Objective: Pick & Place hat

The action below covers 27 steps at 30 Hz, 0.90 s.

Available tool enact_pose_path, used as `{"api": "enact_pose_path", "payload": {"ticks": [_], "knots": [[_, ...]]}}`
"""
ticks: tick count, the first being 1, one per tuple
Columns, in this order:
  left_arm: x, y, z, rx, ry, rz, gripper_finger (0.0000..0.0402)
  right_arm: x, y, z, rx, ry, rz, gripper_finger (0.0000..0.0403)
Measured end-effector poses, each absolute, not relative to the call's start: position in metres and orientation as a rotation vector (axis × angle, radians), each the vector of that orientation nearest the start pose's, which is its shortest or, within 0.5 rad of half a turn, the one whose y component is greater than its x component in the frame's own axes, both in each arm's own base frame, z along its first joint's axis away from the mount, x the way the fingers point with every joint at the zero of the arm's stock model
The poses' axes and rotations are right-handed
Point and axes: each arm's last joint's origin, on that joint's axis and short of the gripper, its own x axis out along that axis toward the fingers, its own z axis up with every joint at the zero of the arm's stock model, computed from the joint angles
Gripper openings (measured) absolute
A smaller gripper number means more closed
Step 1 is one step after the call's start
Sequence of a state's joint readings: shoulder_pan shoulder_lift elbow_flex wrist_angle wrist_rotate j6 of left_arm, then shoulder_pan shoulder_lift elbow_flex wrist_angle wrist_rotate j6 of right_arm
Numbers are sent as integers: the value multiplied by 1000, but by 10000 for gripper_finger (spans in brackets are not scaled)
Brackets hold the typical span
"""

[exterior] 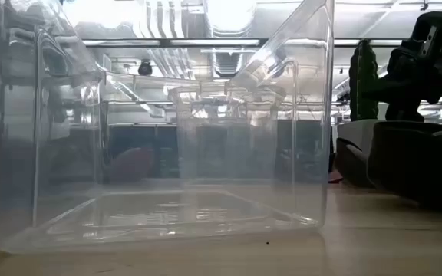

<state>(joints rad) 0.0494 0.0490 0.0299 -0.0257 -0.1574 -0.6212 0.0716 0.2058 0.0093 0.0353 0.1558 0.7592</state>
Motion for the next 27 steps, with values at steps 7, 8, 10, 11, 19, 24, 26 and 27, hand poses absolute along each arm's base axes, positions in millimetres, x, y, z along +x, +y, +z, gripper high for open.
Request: {"api": "enact_pose_path", "payload": {"ticks": [7,8,10,11,19,24,26,27], "knots": [[98,9,167,-620,-21,215,0,109,3,153,743,120,-141,9],[98,9,167,-620,-21,215,0,109,3,153,746,120,-141,9],[98,9,167,-620,-20,215,0,109,3,153,807,115,-145,9],[98,9,167,-621,-20,215,0,109,3,154,906,104,-150,9],[98,9,167,-624,-22,215,0,109,7,156,1417,128,-63,9],[98,9,167,-624,-23,215,0,111,6,179,1461,54,-54,9],[98,9,167,-624,-26,214,0,112,6,190,1453,78,-73,9],[98,9,167,-624,-26,214,0,112,6,194,1451,109,-103,9]]}}
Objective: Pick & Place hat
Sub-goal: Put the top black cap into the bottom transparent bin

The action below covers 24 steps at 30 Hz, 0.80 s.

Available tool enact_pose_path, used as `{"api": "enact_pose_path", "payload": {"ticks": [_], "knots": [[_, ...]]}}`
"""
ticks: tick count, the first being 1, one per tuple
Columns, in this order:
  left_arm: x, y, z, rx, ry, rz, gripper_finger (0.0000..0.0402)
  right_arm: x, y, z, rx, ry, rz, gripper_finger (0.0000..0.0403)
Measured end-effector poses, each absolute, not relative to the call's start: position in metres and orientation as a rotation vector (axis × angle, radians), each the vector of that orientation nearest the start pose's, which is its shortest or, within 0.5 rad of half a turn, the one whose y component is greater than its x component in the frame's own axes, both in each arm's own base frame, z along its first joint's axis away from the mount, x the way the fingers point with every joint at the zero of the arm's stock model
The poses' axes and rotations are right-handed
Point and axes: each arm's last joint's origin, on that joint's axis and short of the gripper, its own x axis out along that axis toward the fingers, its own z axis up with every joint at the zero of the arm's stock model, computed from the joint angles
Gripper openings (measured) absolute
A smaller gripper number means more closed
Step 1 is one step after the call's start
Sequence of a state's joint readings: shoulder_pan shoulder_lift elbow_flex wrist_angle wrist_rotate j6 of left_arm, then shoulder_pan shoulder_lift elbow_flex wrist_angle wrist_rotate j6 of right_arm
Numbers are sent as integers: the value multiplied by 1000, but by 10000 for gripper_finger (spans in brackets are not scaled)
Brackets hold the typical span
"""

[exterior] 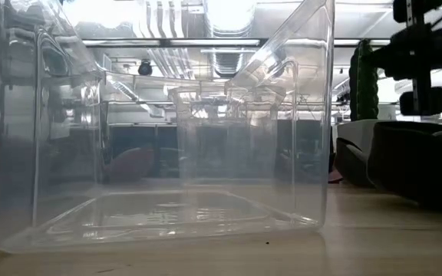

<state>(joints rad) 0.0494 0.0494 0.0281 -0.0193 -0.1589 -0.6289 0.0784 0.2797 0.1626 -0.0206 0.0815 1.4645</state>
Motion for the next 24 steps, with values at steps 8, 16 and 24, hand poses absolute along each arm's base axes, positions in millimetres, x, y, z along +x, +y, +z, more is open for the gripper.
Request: {"api": "enact_pose_path", "payload": {"ticks": [8,16,24], "knots": [[98,9,168,-624,-29,213,0,113,7,219,1470,518,-523,9],[99,9,168,-630,-31,213,0,131,11,243,1415,826,-686,60],[99,9,168,-632,-36,212,0,150,21,233,1333,1225,-810,172]]}}
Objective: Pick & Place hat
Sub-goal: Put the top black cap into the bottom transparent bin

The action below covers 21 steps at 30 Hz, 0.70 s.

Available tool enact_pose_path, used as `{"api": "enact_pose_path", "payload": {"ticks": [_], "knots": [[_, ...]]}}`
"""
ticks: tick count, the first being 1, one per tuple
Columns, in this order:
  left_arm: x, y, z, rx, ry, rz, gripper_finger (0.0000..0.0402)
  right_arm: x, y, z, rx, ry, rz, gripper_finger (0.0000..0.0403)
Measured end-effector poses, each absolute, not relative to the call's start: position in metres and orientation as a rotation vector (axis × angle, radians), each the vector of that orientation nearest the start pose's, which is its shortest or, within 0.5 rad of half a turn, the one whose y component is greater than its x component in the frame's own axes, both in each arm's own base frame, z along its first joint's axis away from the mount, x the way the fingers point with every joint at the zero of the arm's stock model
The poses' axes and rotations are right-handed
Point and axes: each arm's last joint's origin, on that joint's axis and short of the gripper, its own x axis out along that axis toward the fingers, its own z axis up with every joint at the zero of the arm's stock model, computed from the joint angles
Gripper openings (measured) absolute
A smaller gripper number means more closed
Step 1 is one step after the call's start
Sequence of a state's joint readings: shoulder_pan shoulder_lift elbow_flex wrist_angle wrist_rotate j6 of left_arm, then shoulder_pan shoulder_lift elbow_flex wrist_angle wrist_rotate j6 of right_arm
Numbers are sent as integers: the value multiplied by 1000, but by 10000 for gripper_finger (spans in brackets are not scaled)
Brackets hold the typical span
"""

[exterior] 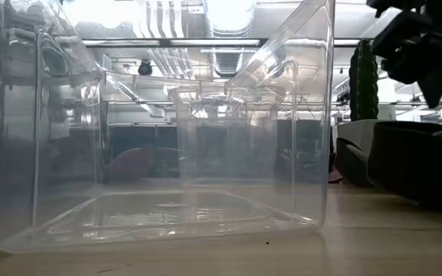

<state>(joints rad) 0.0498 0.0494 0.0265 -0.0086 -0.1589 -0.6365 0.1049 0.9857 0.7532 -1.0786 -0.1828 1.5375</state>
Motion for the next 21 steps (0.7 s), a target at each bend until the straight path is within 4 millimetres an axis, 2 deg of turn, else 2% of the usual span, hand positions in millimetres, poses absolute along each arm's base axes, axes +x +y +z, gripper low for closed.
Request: {"api": "enact_pose_path", "payload": {"ticks": [4,9,15,21], "knots": [[99,9,168,-632,-38,211,0,156,29,223,1326,1363,-825,198],[99,10,169,-633,-49,208,0,159,38,208,1289,1468,-861,201],[99,10,169,-633,-51,207,0,152,44,197,1280,1496,-924,201],[99,9,169,-633,-53,206,0,138,41,182,1319,1434,-978,200]]}}
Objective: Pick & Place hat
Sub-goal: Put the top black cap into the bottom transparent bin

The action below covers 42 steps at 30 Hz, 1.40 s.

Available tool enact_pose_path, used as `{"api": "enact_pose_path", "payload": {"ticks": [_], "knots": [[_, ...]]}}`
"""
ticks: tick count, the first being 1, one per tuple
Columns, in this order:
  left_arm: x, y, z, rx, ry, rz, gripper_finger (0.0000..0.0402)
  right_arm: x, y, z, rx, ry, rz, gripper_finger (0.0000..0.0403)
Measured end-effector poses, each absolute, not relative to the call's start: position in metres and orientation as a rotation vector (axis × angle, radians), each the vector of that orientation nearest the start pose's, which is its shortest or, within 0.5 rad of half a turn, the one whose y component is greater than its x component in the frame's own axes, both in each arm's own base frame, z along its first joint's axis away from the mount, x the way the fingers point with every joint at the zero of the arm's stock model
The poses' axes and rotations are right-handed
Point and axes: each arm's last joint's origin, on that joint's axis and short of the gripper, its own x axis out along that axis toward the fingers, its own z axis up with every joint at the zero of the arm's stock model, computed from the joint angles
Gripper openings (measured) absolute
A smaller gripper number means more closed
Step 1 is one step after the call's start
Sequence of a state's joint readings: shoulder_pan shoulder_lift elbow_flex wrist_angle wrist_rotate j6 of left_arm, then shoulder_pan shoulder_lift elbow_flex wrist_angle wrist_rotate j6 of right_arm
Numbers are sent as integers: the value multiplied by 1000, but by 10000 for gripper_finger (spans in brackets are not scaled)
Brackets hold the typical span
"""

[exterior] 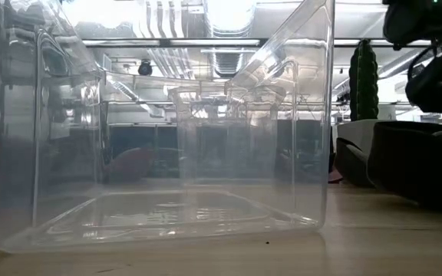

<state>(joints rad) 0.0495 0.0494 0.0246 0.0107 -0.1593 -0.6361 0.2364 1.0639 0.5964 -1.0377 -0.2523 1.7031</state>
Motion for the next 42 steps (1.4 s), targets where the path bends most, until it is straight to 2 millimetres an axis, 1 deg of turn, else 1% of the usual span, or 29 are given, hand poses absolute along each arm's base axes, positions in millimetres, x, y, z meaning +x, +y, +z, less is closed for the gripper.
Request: {"api": "enact_pose_path", "payload": {"ticks": [2,6,8,13,17,19,21,26,27,29,31,34,38,42], "knots": [[99,9,169,-633,-53,206,0,135,40,177,1351,1388,-976,199],[99,10,169,-633,-53,206,0,130,36,169,1415,1235,-974,198],[99,9,169,-633,-54,206,0,125,35,165,1439,1218,-986,198],[99,9,169,-643,-55,205,0,126,34,165,1431,1164,-1008,197],[99,10,169,-645,-56,205,0,129,34,163,1431,1129,-1011,181],[99,9,170,-647,-59,204,0,131,34,163,1423,1113,-1009,162],[99,10,170,-651,-60,204,0,132,33,162,1404,1088,-1020,134],[99,10,170,-652,-61,204,0,133,31,161,1355,1003,-1039,37],[99,9,170,-652,-61,203,0,134,30,161,1347,990,-1035,24],[99,10,170,-656,-61,204,0,134,30,162,1344,976,-1027,18],[99,9,170,-668,-62,203,0,135,31,167,1337,973,-1010,14],[99,9,170,-684,-64,203,0,138,31,180,1327,968,-975,12],[99,9,170,-686,-65,202,0,140,33,207,1322,993,-912,11],[99,9,170,-686,-65,202,0,142,35,237,1335,1043,-811,10]]}}
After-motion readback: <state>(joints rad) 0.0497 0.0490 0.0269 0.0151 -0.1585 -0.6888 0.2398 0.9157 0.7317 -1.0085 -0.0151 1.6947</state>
